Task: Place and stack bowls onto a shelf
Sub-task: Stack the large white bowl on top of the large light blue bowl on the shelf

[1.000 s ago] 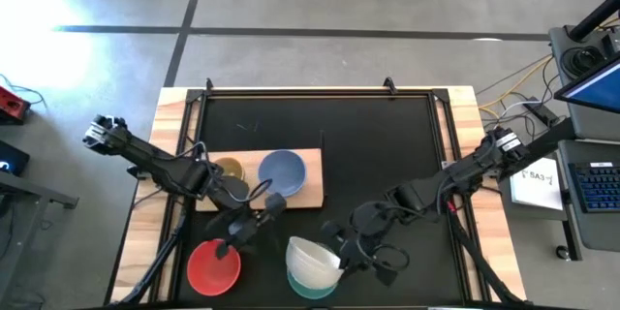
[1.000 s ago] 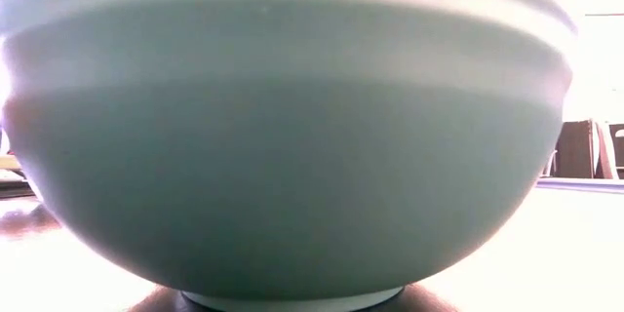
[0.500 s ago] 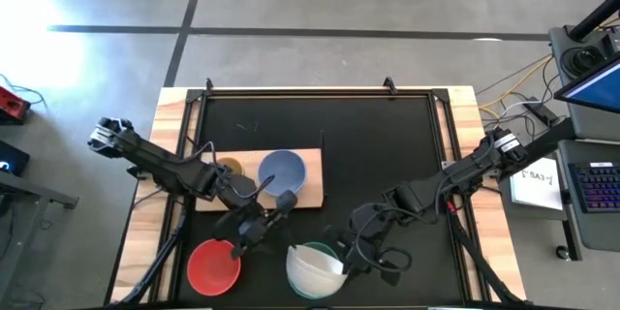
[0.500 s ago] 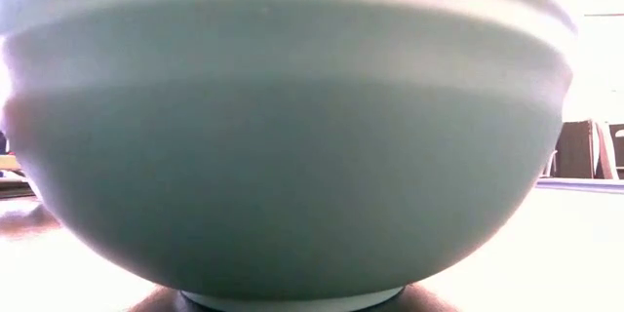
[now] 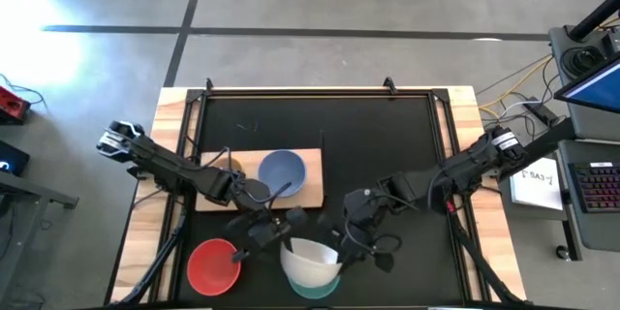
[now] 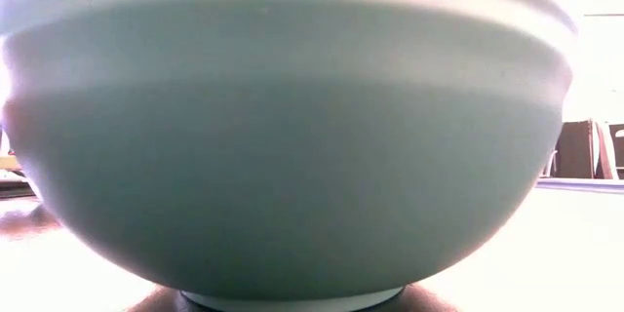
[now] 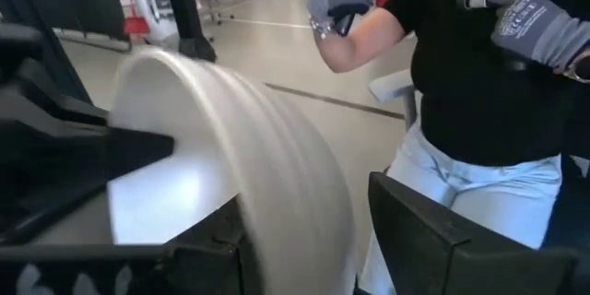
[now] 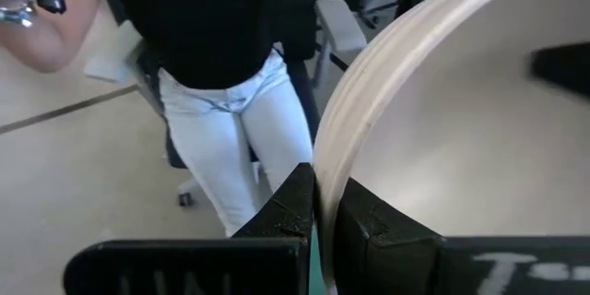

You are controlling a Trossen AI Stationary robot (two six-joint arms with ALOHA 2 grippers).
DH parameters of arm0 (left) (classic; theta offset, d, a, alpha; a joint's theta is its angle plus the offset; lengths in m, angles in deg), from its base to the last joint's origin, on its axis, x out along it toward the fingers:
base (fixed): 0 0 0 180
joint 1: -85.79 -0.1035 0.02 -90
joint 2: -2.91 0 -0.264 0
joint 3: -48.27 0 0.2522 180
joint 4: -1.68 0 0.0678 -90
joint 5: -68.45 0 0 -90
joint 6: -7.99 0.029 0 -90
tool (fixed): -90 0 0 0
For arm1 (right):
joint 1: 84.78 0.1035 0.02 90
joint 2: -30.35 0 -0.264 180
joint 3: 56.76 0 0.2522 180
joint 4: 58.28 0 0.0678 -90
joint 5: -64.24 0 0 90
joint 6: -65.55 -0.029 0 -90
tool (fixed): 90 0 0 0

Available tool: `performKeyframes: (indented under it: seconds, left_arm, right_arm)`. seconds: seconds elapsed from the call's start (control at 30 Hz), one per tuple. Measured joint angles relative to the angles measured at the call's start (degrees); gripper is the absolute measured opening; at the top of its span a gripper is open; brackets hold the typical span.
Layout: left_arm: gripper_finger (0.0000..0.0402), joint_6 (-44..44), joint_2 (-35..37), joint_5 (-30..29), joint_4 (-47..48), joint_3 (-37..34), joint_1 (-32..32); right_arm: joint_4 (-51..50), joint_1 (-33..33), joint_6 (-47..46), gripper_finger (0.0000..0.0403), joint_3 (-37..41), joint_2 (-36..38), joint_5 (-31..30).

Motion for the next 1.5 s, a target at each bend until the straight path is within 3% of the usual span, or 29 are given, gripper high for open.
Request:
performKeyframes:
  seconds: [0.17,0.43,0.6,0.97,1.2,1.4,1.5]
  left_arm:
    - [0.0123,-0.6,-0.7,0.2,-0.6,0.0,0.0]
    - [0.0012,-5.6,-0.7,7.2,0.0,0.0,-0.7]
    - [0.0011,-6.0,-0.8,7.9,0.4,0.0,-0.8]
    - [0.0006,-6.4,-0.7,6.7,0.5,0.0,-2.2]
    - [0.0007,-9.1,-0.5,7.0,1.6,0.0,-3.7]
    - [0.0009,-9.1,0.6,6.9,2.6,0.0,-6.5]
    - [0.001,-8.8,1.2,7.1,5.4,0.0,-8.8]
  right_arm:
    - [0.0,-1.2,1.3,0.0009,0.0,0.0,0.0]
    - [1.9,-1.5,2.4,0.0013,0.0,0.0,-3.3]
    - [2.8,-1.7,0.4,0.0044,0.0,0.1,-5.2]
    - [3.4,-1.7,-3.1,0.0155,-2.3,0.2,-9.3]
    - [-4.5,-1.9,-2.9,0.0205,-9.0,0.2,-14.6]
    - [-14.1,-2.0,-5.3,0.0214,-15.6,0.3,-15.7]
    - [-21.0,-2.0,-6.0,0.0214,-19.2,0.3,-21.0]
